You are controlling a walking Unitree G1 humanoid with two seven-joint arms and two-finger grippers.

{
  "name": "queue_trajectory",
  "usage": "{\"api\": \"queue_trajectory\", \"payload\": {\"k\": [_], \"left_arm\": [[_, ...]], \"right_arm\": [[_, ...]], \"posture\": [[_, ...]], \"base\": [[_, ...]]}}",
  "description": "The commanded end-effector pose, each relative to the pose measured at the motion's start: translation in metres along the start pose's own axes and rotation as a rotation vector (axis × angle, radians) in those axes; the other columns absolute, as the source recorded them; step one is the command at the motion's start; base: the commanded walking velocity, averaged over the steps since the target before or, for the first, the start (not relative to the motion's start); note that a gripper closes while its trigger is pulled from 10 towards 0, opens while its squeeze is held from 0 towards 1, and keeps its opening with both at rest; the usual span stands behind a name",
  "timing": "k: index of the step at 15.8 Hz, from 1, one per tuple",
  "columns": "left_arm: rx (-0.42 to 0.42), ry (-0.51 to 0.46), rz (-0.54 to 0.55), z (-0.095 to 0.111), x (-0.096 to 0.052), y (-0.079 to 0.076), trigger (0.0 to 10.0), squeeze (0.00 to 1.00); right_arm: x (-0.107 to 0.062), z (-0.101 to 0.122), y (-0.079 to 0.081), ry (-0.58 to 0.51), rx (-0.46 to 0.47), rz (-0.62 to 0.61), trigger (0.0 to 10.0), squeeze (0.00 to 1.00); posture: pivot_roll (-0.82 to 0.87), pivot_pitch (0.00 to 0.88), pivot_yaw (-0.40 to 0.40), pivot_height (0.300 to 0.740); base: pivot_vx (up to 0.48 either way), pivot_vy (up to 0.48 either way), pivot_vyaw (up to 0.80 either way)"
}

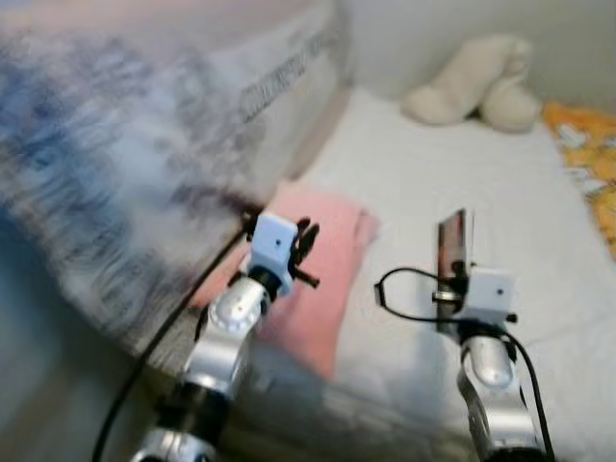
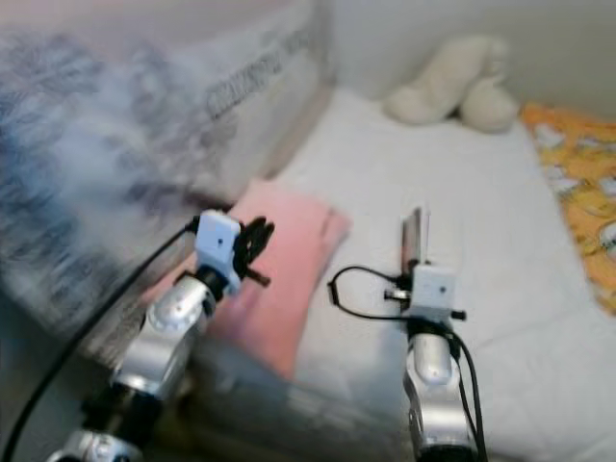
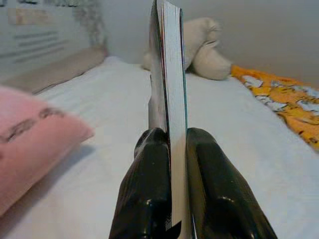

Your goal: Clean up the room

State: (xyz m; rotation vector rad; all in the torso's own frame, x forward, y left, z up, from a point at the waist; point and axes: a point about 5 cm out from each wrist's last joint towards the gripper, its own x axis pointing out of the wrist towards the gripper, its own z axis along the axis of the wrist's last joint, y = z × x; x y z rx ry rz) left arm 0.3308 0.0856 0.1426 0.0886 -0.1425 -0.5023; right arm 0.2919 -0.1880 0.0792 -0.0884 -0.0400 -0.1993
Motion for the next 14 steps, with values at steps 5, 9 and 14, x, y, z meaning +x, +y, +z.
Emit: {"api": "queue_trajectory", "payload": {"k": [5,9,14], "left_arm": [[0.046,-0.012,0.013,0.007,-0.001,0.010,10.0,0.00],[0.044,-0.026,0.026,0.014,-0.002,0.019,10.0,0.00],[0.059,-0.041,0.010,0.021,-0.007,0.020,10.0,0.00]], "right_arm": [[0.033,0.026,0.067,0.071,0.393,0.201,0.0,0.00],[0.048,0.042,0.082,0.139,0.749,0.237,0.0,0.00],[0.018,-0.049,0.054,0.530,1.074,0.108,0.0,0.00]], "posture": [[0.21,0.000,-0.007,0.740],[0.25,0.017,-0.004,0.740],[0.28,0.042,0.013,0.740]], "base": [[0.179,0.224,-0.15],[0.000,0.000,0.00],[0.000,0.000,0.00]]}}
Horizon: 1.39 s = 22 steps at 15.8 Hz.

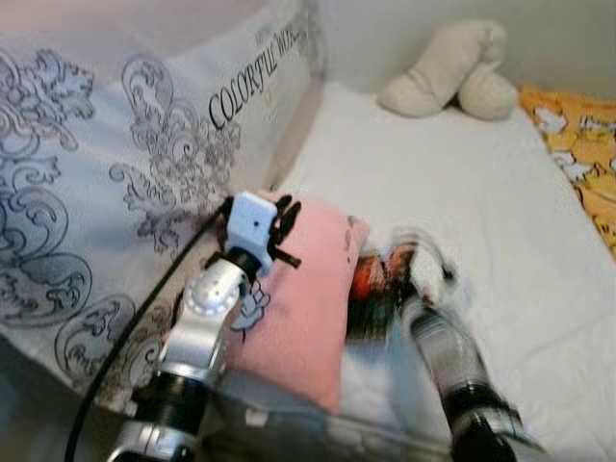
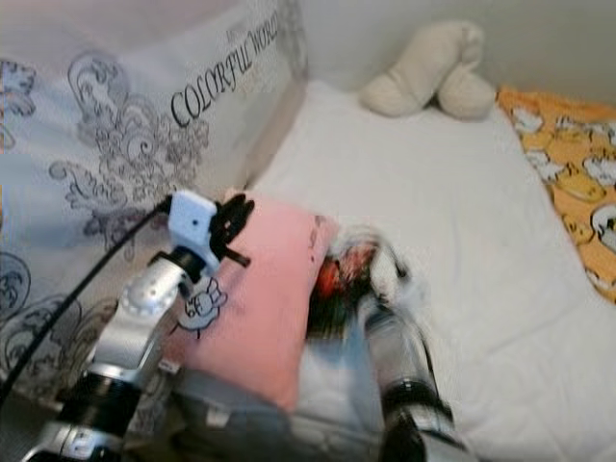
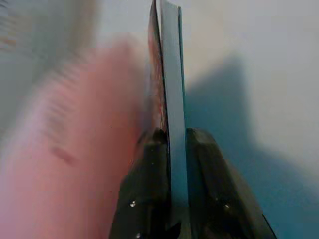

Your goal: Clean up the room

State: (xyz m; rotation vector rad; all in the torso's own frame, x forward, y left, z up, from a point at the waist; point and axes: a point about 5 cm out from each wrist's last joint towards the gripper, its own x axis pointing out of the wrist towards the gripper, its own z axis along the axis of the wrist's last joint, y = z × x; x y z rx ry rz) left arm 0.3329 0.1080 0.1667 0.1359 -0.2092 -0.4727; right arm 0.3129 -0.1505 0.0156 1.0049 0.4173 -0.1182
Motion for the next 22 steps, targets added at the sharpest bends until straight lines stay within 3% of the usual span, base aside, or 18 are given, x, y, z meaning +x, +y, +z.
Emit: {"api": "queue_trajectory", "payload": {"k": [1,3,4,5,6,7,8,9,12,14,15,18,22], "left_arm": [[-0.003,0.008,-0.027,0.000,-0.001,-0.005,10.0,0.00],[-0.011,-0.004,-0.033,0.004,-0.001,-0.006,10.0,0.00],[-0.015,-0.007,-0.031,0.005,0.000,-0.006,10.0,0.00],[-0.029,-0.012,-0.029,0.006,0.001,-0.010,10.0,0.00],[-0.029,-0.012,-0.029,0.006,0.001,-0.010,10.0,0.00],[-0.048,-0.013,-0.037,0.005,0.000,-0.017,10.0,0.00],[-0.048,-0.013,-0.037,0.005,0.000,-0.017,10.0,0.00],[-0.059,-0.015,-0.055,0.005,0.000,-0.024,10.0,0.00],[-0.059,-0.021,-0.123,0.006,-0.005,-0.034,10.0,0.00],[-0.111,0.018,-0.317,0.002,-0.014,-0.052,10.0,0.00],[-0.113,0.058,-0.481,-0.002,-0.026,-0.064,10.0,0.00],[-0.037,0.123,-0.665,-0.004,-0.047,-0.074,10.0,0.00],[0.004,0.143,-0.682,0.001,-0.051,-0.071,10.0,0.00]], "right_arm": [[0.002,0.000,0.005,0.016,0.004,0.029,0.0,0.00],[-0.005,0.002,-0.018,0.052,-0.124,-0.045,0.0,0.00],[-0.005,0.004,-0.020,0.057,-0.189,-0.054,0.0,0.00],[-0.004,0.017,-0.018,0.026,-0.367,-0.071,0.0,0.00],[-0.004,0.017,-0.018,0.026,-0.367,-0.071,0.0,0.00],[0.001,0.028,-0.008,-0.011,-0.470,-0.060,0.0,0.00],[0.001,0.028,-0.008,-0.011,-0.470,-0.060,0.0,0.00],[0.003,0.027,-0.003,-0.016,-0.530,-0.055,0.0,0.00],[0.006,0.022,0.003,-0.023,-0.570,-0.067,0.0,0.00],[0.007,0.018,0.005,-0.016,-0.546,-0.069,0.0,0.00],[0.008,0.015,0.007,-0.006,-0.527,-0.071,0.0,0.00],[0.009,0.014,0.006,0.004,-0.480,-0.098,0.0,0.00],[0.012,0.017,0.016,-0.011,-0.427,-0.083,0.0,0.00]], "posture": [[0.29,0.042,0.013,0.740],[0.28,0.041,0.012,0.740],[0.28,0.041,0.010,0.740],[0.27,0.040,0.010,0.740],[0.27,0.040,0.010,0.740],[0.26,0.040,0.014,0.740],[0.26,0.040,0.014,0.740],[0.27,0.042,0.013,0.740],[0.28,0.053,0.003,0.740],[0.29,0.060,0.000,0.740],[0.30,0.063,-0.001,0.740],[0.33,0.070,-0.005,0.740],[0.35,0.075,-0.007,0.740]], "base": [[0.000,0.000,0.00],[0.000,0.000,0.00],[0.000,0.000,0.00],[0.000,0.000,0.00],[0.000,0.000,0.00],[0.000,0.000,0.00],[0.000,0.000,0.00],[0.000,0.000,0.00],[0.000,0.000,0.00],[0.000,0.000,0.00],[0.000,0.000,0.00],[0.000,0.000,0.00],[0.000,0.000,0.00]]}}
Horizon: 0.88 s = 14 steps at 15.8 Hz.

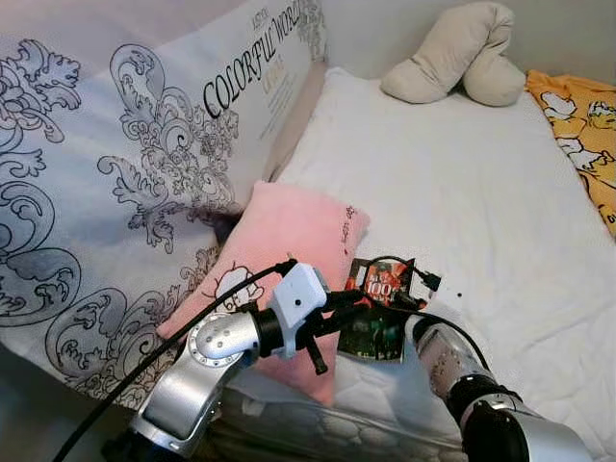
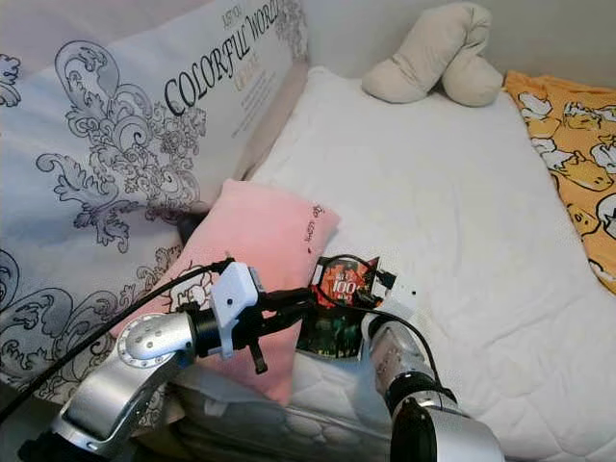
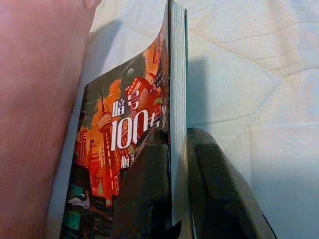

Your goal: Clean up the room

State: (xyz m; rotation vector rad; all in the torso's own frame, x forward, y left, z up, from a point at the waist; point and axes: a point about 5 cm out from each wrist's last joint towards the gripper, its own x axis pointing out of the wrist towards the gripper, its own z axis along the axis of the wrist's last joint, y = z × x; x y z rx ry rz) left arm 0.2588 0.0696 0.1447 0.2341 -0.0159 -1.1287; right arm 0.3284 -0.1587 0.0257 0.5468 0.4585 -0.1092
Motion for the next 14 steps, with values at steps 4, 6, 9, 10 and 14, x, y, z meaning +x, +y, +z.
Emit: {"api": "queue_trajectory", "payload": {"k": [4,6,9,10,14], "left_arm": [[0.014,0.013,0.016,0.006,-0.004,0.003,10.0,0.00],[0.015,0.017,0.018,0.006,-0.004,0.002,10.0,0.00],[0.010,0.012,0.031,0.007,-0.002,0.003,10.0,0.00],[0.009,0.009,0.032,0.007,-0.001,0.003,10.0,0.00],[0.021,-0.008,0.019,0.008,0.011,0.005,10.0,0.00]], "right_arm": [[0.005,0.006,0.021,-0.003,-0.010,0.037,0.0,0.00],[0.005,0.003,0.021,0.011,-0.100,0.015,1.0,0.00],[0.004,0.008,0.015,0.001,-0.140,-0.009,10.0,1.00],[0.004,0.009,0.014,0.000,-0.158,-0.007,10.0,1.00],[0.005,0.016,0.008,-0.013,-0.225,-0.035,10.0,1.00]], "posture": [[0.38,0.080,-0.019,0.740],[0.39,0.078,-0.026,0.740],[0.38,0.064,-0.032,0.740],[0.37,0.058,-0.032,0.740],[0.35,0.000,-0.024,0.740]], "base": [[0.000,0.000,0.00],[0.000,0.000,0.00],[0.000,0.000,0.00],[0.000,0.000,0.00],[0.000,0.000,0.00]]}}
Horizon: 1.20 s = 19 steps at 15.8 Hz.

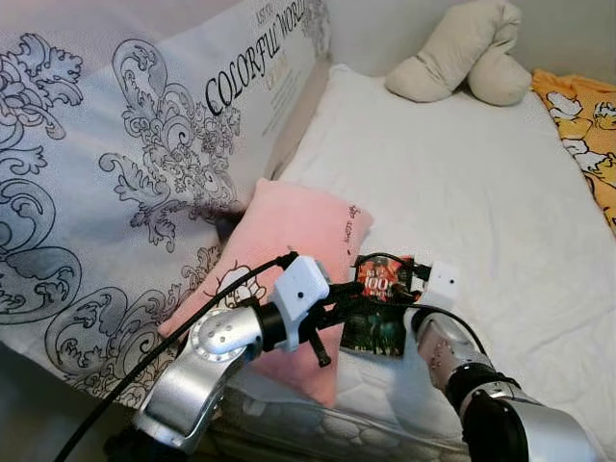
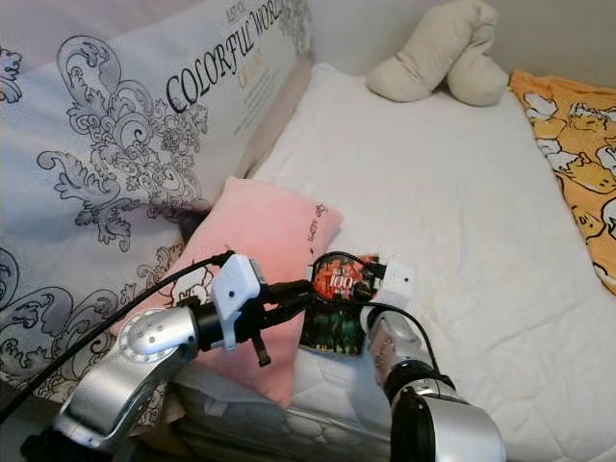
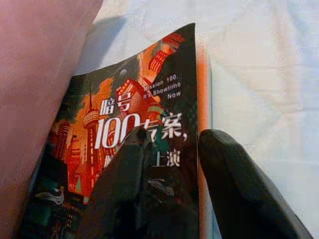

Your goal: Clean up the room

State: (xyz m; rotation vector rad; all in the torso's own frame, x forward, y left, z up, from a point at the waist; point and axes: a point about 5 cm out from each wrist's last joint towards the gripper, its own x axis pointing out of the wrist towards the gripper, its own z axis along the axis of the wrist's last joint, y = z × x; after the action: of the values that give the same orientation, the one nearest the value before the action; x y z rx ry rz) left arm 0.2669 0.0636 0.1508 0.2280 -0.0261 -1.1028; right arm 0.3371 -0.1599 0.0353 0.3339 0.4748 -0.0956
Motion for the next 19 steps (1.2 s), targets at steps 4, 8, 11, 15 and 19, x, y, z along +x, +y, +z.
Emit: {"api": "queue_trajectory", "payload": {"k": [4,8,11,15,19], "left_arm": [[0.049,0.003,0.013,0.000,0.009,0.009,10.0,0.00],[-0.103,0.015,0.454,-0.026,-0.007,0.041,10.0,0.00],[-0.102,0.153,0.664,-0.062,-0.028,0.051,10.0,0.00],[-0.134,0.039,0.706,-0.057,-0.022,0.052,10.0,0.00],[-0.133,0.000,0.733,-0.054,-0.010,0.055,10.0,0.00]], "right_arm": [[0.001,0.004,0.003,0.004,-0.004,0.021,10.0,1.00],[-0.009,0.023,-0.018,-0.286,-0.174,-0.025,10.0,1.00],[-0.070,0.005,-0.059,-0.562,-0.352,-0.145,10.0,1.00],[-0.078,-0.041,-0.083,-0.374,-0.324,-0.219,10.0,0.00],[-0.061,-0.011,-0.035,-0.480,-0.323,-0.110,10.0,0.50]], "posture": [[0.33,0.000,-0.026,0.740],[0.28,0.000,-0.054,0.740],[0.24,0.000,-0.072,0.740],[0.17,0.000,-0.012,0.740],[0.14,0.000,0.024,0.740]], "base": [[0.000,0.000,0.00],[0.000,0.000,0.00],[0.000,0.000,0.00],[0.000,-0.357,0.00],[0.000,-0.463,0.00]]}}
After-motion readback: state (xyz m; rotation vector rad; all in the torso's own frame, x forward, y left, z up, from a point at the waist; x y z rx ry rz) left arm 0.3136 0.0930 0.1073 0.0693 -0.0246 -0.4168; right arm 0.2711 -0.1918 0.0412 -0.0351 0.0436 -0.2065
